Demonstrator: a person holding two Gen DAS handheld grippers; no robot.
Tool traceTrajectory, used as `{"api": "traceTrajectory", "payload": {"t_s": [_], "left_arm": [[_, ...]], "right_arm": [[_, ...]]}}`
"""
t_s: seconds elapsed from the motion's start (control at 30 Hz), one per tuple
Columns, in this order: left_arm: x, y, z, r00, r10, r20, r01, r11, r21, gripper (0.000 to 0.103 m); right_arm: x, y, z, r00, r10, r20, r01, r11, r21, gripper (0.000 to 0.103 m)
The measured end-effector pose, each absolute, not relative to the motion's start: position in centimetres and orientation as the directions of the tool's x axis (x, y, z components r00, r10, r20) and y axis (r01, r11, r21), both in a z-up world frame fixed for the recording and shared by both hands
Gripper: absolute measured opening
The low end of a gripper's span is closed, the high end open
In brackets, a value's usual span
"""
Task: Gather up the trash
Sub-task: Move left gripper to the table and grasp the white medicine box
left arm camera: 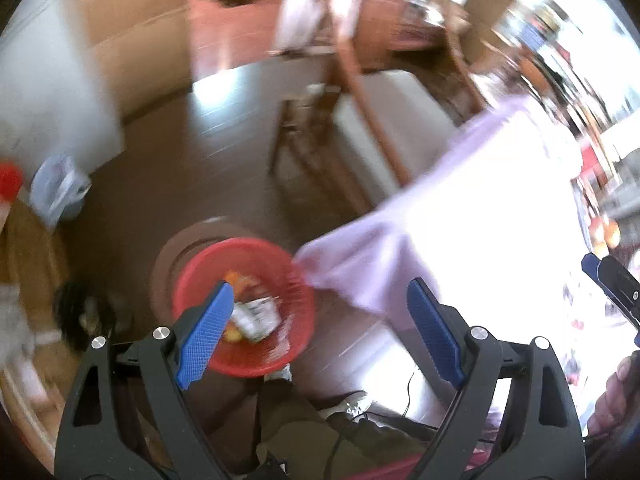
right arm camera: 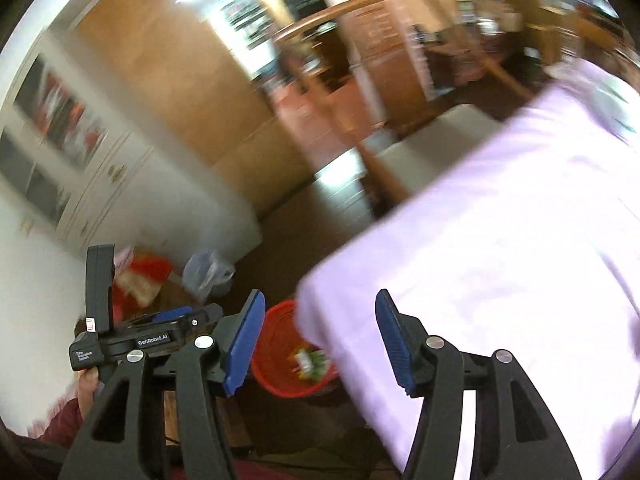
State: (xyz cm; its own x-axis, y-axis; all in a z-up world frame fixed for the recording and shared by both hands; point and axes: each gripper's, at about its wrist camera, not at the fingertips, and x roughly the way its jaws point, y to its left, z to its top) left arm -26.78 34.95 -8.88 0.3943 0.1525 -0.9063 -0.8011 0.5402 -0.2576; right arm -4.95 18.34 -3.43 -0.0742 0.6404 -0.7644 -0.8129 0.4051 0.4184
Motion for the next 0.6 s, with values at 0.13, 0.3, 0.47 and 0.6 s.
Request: {"api": "traceTrajectory", "payload": {"t_s": [0.13, 0.3, 0.47, 0.6], "left_arm": [[-19.9, 32.4, -8.4, 0.429, 0.085, -0.899, -0.684, 0.681, -0.262, 0.085], [-12.1, 28.2, -8.2, 0.440, -0.008, -0.898, -0.515, 0.817, -0.259, 0.085], [-4.3, 21.9, -8.1, 0.437, -0.104, -0.893, -0.295, 0.922, -0.252, 0.085], [-0.2, 17.0, -8.0, 0.422, -0.163, -0.892, -0.144, 0.959, -0.243, 0.085]], "right_arm": [[-1.5, 11.4, -2.7, 0.075, 0.652, -0.755, -0.718, 0.560, 0.413, 0.060], [1.1, 3.0, -2.3, 0.231, 0.625, -0.746, -0.582, 0.703, 0.409, 0.063], [2.0, -6.9, -2.5, 0.400, 0.551, -0.732, -0.379, 0.827, 0.416, 0.065], [1.3, -13.6, -3.2, 0.502, 0.471, -0.725, -0.201, 0.880, 0.431, 0.066]]}}
